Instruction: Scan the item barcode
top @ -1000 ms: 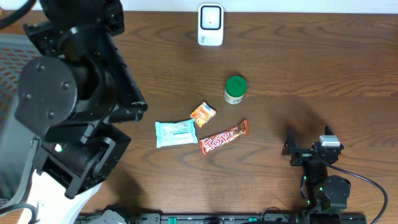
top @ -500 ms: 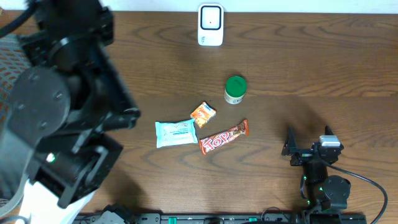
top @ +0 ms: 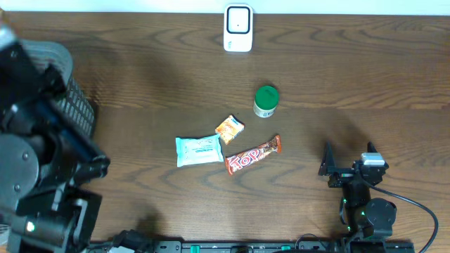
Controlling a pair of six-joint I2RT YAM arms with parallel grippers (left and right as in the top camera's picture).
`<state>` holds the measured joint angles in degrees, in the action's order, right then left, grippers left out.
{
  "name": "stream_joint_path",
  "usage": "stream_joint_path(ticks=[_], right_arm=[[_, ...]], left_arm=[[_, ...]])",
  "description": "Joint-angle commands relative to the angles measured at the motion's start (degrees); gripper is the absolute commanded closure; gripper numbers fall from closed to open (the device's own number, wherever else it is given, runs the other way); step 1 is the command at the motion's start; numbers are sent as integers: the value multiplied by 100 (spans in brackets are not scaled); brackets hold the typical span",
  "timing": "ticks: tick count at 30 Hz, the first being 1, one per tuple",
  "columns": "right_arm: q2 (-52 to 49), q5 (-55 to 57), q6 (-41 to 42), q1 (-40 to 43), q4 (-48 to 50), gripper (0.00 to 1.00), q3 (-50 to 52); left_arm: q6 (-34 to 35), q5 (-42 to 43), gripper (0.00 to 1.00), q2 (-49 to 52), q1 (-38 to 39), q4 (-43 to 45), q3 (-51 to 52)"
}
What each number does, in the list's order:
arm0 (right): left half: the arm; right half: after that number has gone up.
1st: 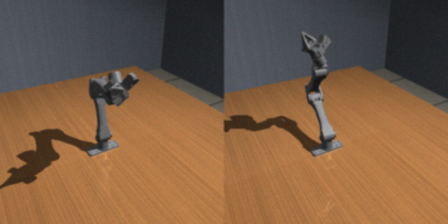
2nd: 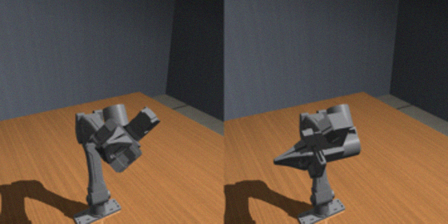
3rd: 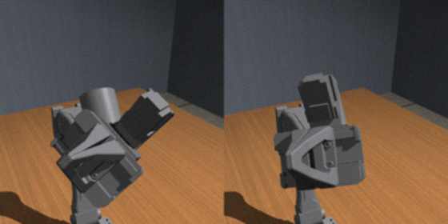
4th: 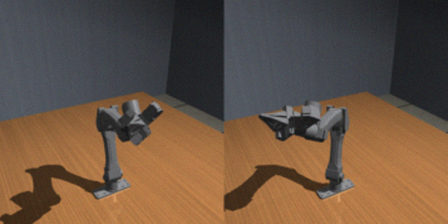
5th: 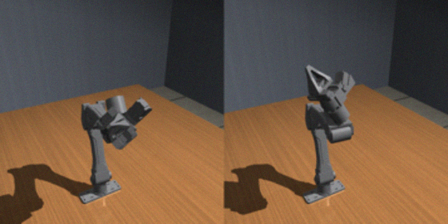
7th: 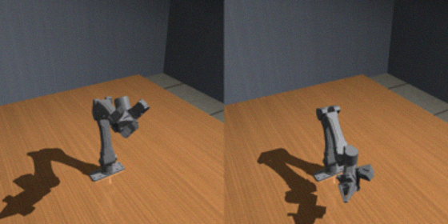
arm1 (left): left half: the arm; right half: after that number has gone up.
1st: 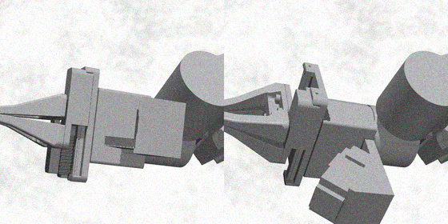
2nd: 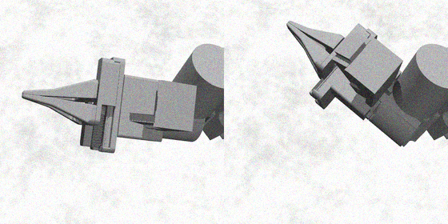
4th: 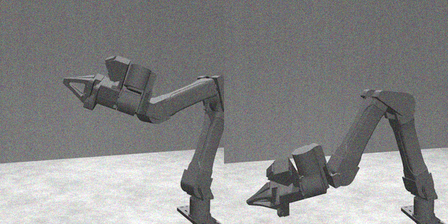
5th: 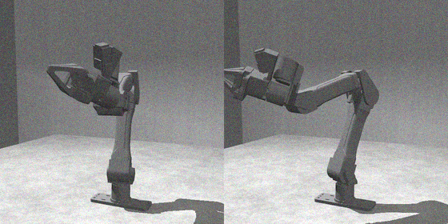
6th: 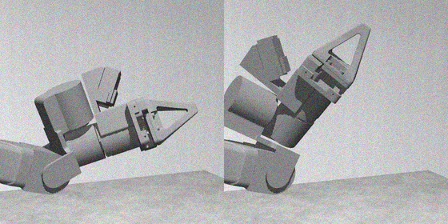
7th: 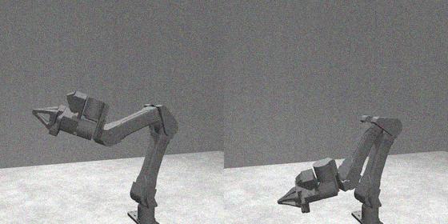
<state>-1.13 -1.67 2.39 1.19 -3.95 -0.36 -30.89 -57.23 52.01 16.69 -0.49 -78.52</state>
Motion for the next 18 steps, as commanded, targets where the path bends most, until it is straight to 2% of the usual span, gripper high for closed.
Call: stream_joint_path(ticks=[1, 2, 4, 8, 10, 12, 17, 18], right_arm=[[0, 11, 57, -7, -24, 1, 4], [0, 11, 55, -7, -24, 1, 4], [0, 9, 57, -7, -24, 1, 4], [0, 398, -315, -7, -11, 1, 4], [0, 247, -103, -7, 35, 1, 4], [0, -321, 341, -7, 125, 1, 4], [0, -2044, 448, -7, 706, 1, 4], [0, -2461, 706, -7, 798, 1, 4]], left_arm=[[645, 234, 40, -686, -345, -68, 393], [713, 356, 32, -861, -433, -164, 485], [931, 662, 28, -1259, -649, -448, 647], [1344, 1078, 26, -1853, -1126, -846, 728], [1475, 1078, 26, -2020, -1325, -874, 728], [1475, 1078, 26, -2127, -1517, -894, 728], [1683, 1082, 26, -2260, -2085, -962, 730], [1794, 1115, 26, -2282, -2210, -988, 732]])
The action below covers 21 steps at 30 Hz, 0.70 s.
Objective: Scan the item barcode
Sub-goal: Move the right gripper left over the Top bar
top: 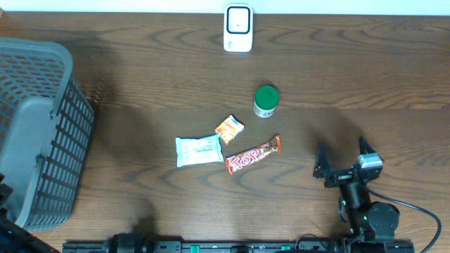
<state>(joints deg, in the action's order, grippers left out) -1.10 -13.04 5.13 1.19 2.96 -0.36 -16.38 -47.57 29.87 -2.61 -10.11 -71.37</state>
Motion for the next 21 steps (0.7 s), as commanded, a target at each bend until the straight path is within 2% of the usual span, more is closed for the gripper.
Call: stream_joint_path(ticks=[1, 5, 7, 10, 13, 14, 17, 21], right_arm=[[-2, -1735, 741, -7, 166, 1, 4], [-2, -3471, 1808, -7, 57, 1, 4], [-2, -3521, 2337, -7, -640, 1, 4], [-166, -3720, 3069, -11, -704, 1, -50], [-466, -3720, 3418, -11, -706, 1, -262], [-608, -3722, 3477, -11, -713, 1, -372], [-1217, -3836, 3239, -11, -1051, 1, -848], [-2553, -3906, 1714, -11, -2459, 1, -1749]], left_arm=[[439, 225, 26, -85, -376, -92, 17], [927, 863, 26, -173, -741, -522, 17], [1198, 1215, 26, -205, -881, -695, 17], [1832, 1615, 26, -212, -1058, -898, 17], [2686, 2031, 25, -212, -1139, -1134, 17], [2977, 2208, 20, -212, -1147, -1200, 17], [3506, 2761, 18, -212, -1147, -1368, 17], [3515, 3211, 17, -240, -1147, -1386, 17]])
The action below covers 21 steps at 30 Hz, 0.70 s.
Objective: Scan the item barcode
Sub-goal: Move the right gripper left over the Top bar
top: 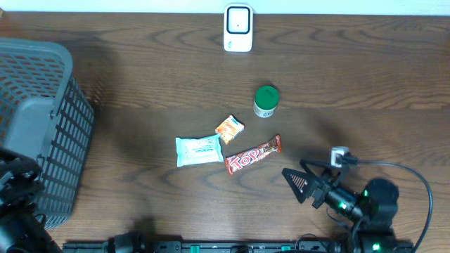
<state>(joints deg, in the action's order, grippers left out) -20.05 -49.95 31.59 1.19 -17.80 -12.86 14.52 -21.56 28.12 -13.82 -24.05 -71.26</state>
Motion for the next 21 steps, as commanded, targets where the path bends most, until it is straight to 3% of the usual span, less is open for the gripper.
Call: stream_joint_path(ticks=[1, 3, 6, 13, 16, 21], right_arm=[[-1071, -378, -1379, -11, -647, 1, -726], [-1683, -957, -1858, -11, -837, 1, -975], [-2533, -1622, -1906, -11, -975, 1, -1075], [-4083, -682, -2118, -11, 219, 1, -1110], [-4723, 166, -2177, -11, 238, 1, -1366], [-5890, 614, -2916, -11, 245, 1, -1967]], left_arm=[[424, 610, 17, -101, -26, 7, 9], [424, 608, 17, -166, -26, 0, 9], [424, 608, 17, -334, -26, -37, 9], [422, 608, 17, -837, -24, -144, 17], [422, 608, 17, -986, -24, -146, 17], [422, 608, 17, -1113, -24, -146, 17]])
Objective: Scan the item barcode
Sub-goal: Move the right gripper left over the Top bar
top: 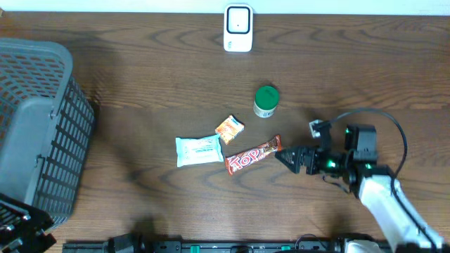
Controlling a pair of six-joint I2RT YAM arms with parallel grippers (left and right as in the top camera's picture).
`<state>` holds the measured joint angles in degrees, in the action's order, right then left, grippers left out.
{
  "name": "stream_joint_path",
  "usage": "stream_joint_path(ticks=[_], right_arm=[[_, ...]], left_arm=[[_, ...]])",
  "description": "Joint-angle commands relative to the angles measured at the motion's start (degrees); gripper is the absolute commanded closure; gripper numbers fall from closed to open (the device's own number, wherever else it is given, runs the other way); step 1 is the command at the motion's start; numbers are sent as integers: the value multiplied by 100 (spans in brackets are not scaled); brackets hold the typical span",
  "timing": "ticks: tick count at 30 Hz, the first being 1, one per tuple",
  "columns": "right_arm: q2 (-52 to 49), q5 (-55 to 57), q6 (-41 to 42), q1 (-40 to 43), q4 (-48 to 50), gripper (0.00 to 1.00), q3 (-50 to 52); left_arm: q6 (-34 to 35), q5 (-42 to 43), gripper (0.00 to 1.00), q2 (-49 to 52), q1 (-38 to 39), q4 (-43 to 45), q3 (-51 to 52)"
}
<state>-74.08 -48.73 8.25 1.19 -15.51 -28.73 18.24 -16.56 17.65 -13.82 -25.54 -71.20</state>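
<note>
The white barcode scanner stands at the far edge of the table. In the middle lie a red TOP candy bar, a white and teal packet and a small orange packet. A green-lidded bottle stands behind them. My right gripper points left, its tips just right of the candy bar's end, apparently open and holding nothing. Of the left arm only a dark part shows at the bottom left corner; its fingers are out of view.
A grey mesh basket fills the left side of the table. A cable loops over the right arm. Bare wood lies between the items and the scanner.
My right gripper has moved up and to the left, from the near right part of the table to just beside the candy bar's right end. The items have not moved.
At first the left arm loomed over the basket and the right gripper rested open near the front right. Then the left arm had dropped out of the way. The right gripper had turned leftward, and now sits beside the candy bar.
</note>
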Motion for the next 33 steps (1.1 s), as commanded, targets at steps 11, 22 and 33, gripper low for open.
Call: stream_joint_path(ticks=[11, 22, 33], right_arm=[[-2288, 39, -1585, -39, 57, 1, -1233], [-2638, -142, -1906, -503, 249, 1, -1285], [-2638, 221, -2107, -1102, -22, 10, -1283]], left_arm=[[50, 107, 17, -68, -26, -13, 13], [50, 107, 17, -68, -24, -13, 13], [50, 105, 17, -90, 68, -9, 11]])
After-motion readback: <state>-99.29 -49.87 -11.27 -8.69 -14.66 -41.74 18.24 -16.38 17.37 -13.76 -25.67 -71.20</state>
